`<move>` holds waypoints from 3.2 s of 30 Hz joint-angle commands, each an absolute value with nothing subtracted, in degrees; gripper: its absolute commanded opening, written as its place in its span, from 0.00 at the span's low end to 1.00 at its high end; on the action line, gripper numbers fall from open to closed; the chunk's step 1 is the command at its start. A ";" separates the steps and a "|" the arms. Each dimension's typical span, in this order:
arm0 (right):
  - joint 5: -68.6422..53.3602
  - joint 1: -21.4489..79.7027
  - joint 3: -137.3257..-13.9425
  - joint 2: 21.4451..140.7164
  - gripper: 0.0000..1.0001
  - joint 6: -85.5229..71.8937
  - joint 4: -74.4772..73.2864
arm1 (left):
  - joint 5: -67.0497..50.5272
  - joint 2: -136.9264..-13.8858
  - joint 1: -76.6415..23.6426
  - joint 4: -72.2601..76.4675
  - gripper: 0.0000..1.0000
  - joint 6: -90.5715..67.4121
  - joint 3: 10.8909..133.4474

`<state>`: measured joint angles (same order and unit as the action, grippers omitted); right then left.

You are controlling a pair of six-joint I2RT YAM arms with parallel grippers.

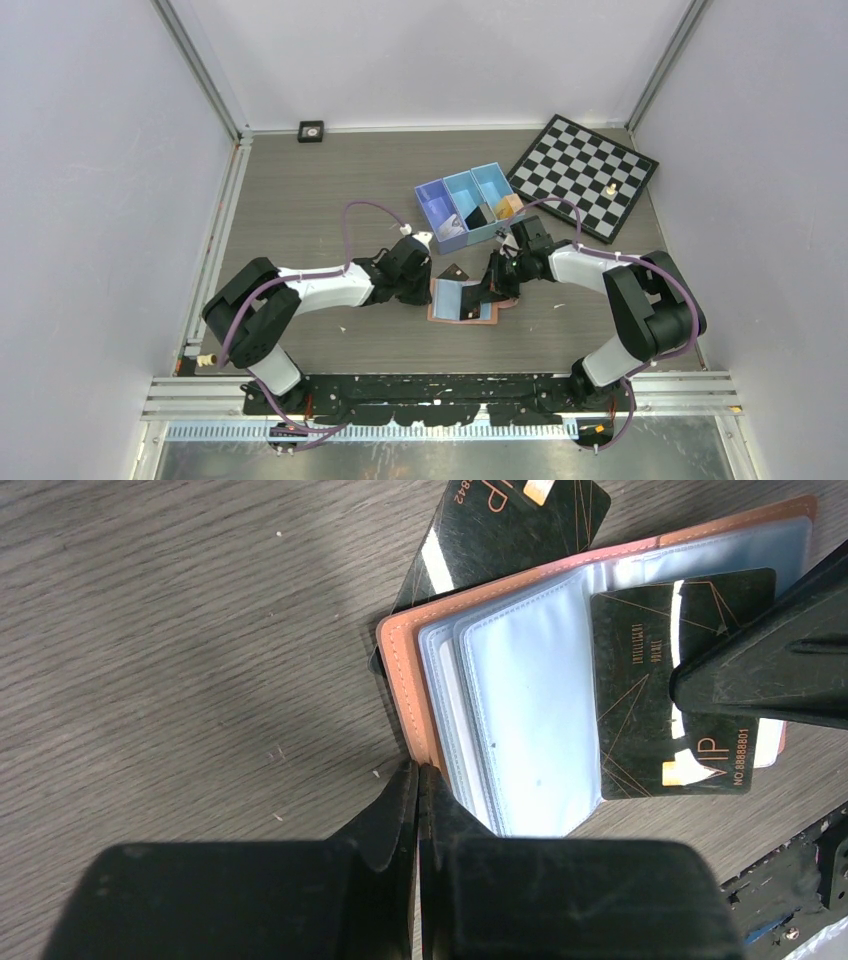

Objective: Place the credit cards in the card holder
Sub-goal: Insert the credit card into the card holder.

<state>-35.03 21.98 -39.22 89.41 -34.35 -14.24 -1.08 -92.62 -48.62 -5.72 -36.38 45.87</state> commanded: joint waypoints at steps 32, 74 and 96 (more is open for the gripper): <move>-24.67 25.88 -38.97 94.77 0.01 -37.22 -7.45 | 1.29 -96.03 -48.54 -9.90 0.00 -33.75 46.36; -25.16 25.90 -37.59 94.70 0.00 -40.73 -2.77 | 1.23 -90.61 -46.89 -9.16 0.00 -30.91 44.73; -28.02 28.94 -41.43 100.06 0.01 -41.36 -6.86 | -5.31 -94.05 -45.37 -2.19 0.00 -31.32 45.08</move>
<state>-33.58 26.57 -41.80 96.44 -43.24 -2.68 -4.23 -92.12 -45.28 -6.44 -32.08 45.63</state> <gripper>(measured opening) 0.028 0.007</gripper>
